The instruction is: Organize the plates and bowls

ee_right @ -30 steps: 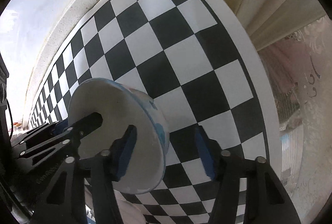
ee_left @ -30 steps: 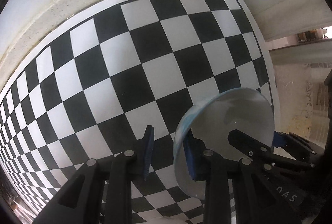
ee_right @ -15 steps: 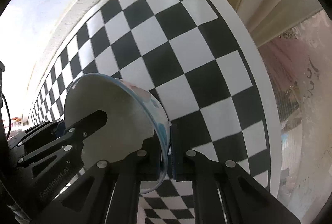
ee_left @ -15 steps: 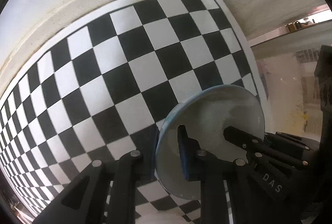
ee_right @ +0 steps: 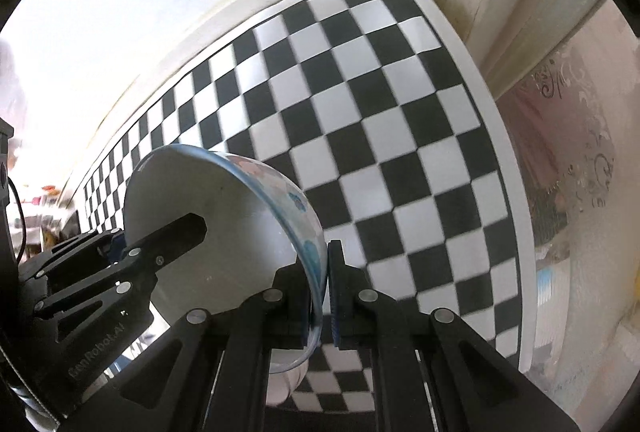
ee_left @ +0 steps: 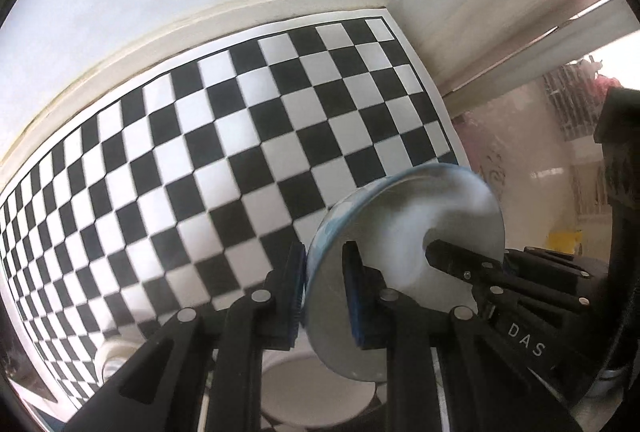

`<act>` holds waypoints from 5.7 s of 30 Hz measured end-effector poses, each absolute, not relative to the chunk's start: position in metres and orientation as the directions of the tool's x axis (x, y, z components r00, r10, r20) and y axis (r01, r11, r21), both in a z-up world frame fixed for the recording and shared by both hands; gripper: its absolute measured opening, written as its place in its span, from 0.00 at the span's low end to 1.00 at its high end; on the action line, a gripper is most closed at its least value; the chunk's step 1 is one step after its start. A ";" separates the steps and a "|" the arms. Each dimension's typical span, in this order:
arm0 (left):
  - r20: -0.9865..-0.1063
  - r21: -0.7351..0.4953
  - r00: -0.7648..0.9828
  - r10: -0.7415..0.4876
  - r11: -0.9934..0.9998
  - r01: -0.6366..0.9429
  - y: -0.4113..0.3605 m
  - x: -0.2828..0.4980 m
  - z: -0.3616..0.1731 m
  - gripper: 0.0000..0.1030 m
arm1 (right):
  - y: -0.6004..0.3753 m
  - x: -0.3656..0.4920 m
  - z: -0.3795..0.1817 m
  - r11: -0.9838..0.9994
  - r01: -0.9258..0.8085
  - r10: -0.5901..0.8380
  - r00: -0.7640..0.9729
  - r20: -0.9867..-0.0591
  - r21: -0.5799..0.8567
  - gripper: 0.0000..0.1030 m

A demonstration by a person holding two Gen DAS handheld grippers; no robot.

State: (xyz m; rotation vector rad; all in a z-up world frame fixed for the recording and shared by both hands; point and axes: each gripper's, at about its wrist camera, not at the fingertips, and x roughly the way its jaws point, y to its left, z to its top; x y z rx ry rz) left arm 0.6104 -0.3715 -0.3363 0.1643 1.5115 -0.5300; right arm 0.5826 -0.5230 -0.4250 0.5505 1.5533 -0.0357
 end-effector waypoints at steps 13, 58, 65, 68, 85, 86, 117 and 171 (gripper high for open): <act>-0.978 -0.208 -0.044 -0.206 0.904 0.373 -0.306 0.550 -0.341 0.16 | -0.446 0.524 -0.428 0.908 0.271 0.339 -0.027 -0.940 0.320 0.08; -0.980 -0.196 -0.105 -0.170 0.924 0.327 -0.277 0.507 -0.382 0.16 | -0.407 0.494 -0.450 0.959 0.223 0.199 -0.096 -0.975 0.174 0.14; -0.981 -0.188 -0.096 -0.166 0.926 0.328 -0.276 0.507 -0.380 0.17 | -0.417 0.484 -0.442 0.946 0.252 0.229 -0.066 -0.971 0.206 0.17; -0.982 -0.186 -0.089 -0.165 0.925 0.331 -0.278 0.507 -0.378 0.17 | -0.422 0.481 -0.441 0.940 0.265 0.238 -0.064 -0.969 0.214 0.09; -0.991 -0.114 0.026 -0.130 0.937 0.330 -0.276 0.504 -0.371 0.29 | -0.430 0.476 -0.443 0.929 0.287 0.252 -0.033 -0.967 0.232 0.06; -0.991 -0.107 0.045 -0.129 0.938 0.329 -0.275 0.504 -0.368 0.40 | -0.429 0.474 -0.440 0.934 0.279 0.241 -0.027 -0.970 0.224 0.06; -0.916 0.014 0.377 -0.133 0.932 0.363 -0.253 0.453 -0.234 0.82 | -0.426 0.413 -0.279 0.969 0.235 0.005 0.287 -0.958 0.075 0.94; -0.921 -0.011 0.343 -0.184 0.893 0.450 -0.241 0.426 -0.179 0.76 | -0.404 0.383 -0.203 0.960 0.253 0.034 0.329 -0.944 0.123 0.71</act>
